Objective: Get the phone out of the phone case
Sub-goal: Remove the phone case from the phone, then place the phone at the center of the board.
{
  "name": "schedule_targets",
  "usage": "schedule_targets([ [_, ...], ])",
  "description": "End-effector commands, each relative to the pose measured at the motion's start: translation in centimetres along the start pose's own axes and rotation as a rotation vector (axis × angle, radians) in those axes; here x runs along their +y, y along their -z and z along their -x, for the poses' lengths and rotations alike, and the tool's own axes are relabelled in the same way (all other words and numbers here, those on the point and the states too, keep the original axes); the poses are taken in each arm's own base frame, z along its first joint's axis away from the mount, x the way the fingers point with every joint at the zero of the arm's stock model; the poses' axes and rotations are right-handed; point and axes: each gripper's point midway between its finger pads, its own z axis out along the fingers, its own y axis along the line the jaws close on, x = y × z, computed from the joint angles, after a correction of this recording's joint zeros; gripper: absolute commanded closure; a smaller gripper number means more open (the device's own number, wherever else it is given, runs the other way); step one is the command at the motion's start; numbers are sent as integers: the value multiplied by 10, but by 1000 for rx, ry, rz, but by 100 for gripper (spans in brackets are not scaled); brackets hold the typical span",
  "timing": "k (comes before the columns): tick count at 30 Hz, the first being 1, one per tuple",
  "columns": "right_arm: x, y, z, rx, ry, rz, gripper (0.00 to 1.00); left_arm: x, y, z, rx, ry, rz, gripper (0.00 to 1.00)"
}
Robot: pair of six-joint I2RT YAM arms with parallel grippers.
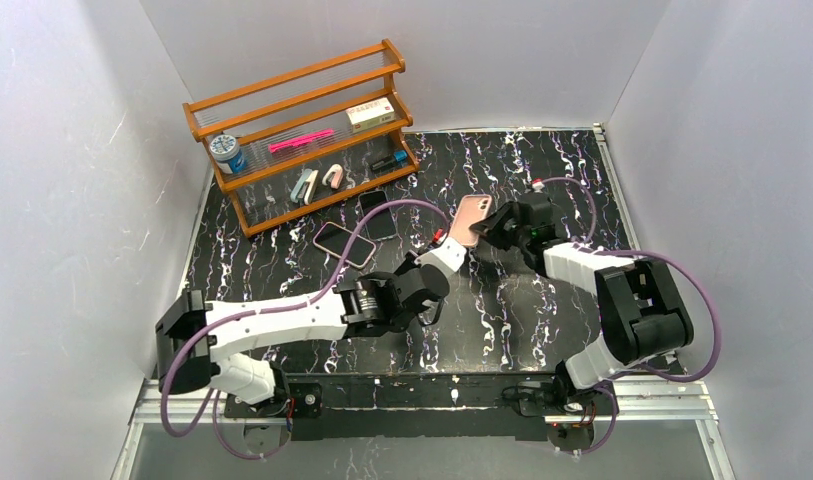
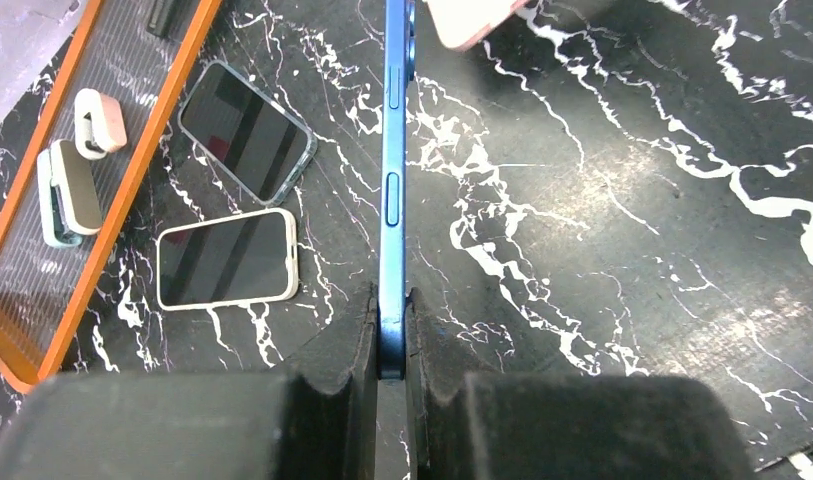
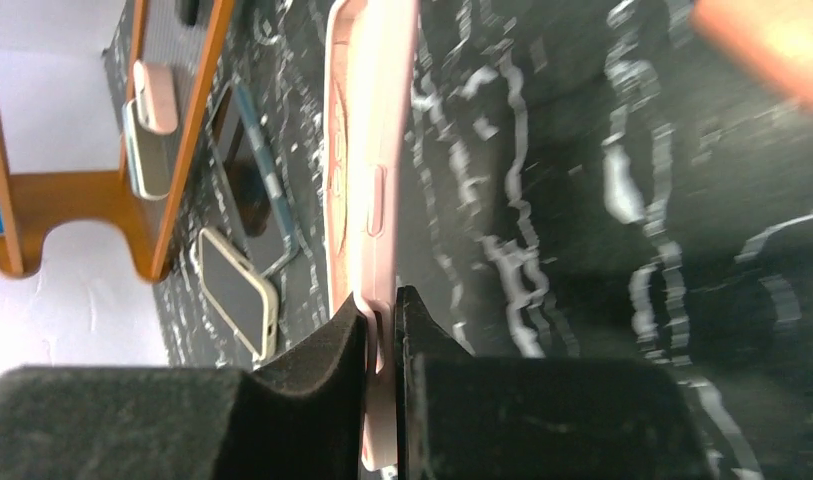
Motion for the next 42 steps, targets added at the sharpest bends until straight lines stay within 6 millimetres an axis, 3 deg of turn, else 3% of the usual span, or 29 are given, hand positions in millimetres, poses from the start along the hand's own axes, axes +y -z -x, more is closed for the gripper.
schedule_targets([
  [1, -10, 9, 40, -41, 78, 15, 99, 11, -16, -1, 40, 7, 78, 100],
  [4, -23, 19, 45, -32, 105, 1, 99, 18, -44, 1, 69, 0, 128, 100],
  [9, -25, 26, 37, 17, 145, 42, 99, 15, -93, 9, 91, -27, 181, 100],
  [13, -22, 24, 26, 85, 167, 88, 99, 20, -126, 0, 142, -113, 270, 100],
  [20, -19, 23, 16, 149, 191, 121, 99, 13, -165, -25, 208, -228, 360, 100],
  [23, -22, 22, 17, 151, 197, 110, 99, 7, -178, -32, 226, -250, 366, 97],
  [28, -25, 19, 14, 170, 207, 116, 99, -4, -184, -39, 240, -234, 319, 81],
  [33, -30, 15, 13, 188, 208, 104, 99, -13, -182, -37, 225, -172, 255, 71],
  [42, -28, 9, 16, 205, 215, 106, 99, -22, -199, -33, 217, -111, 217, 54],
])
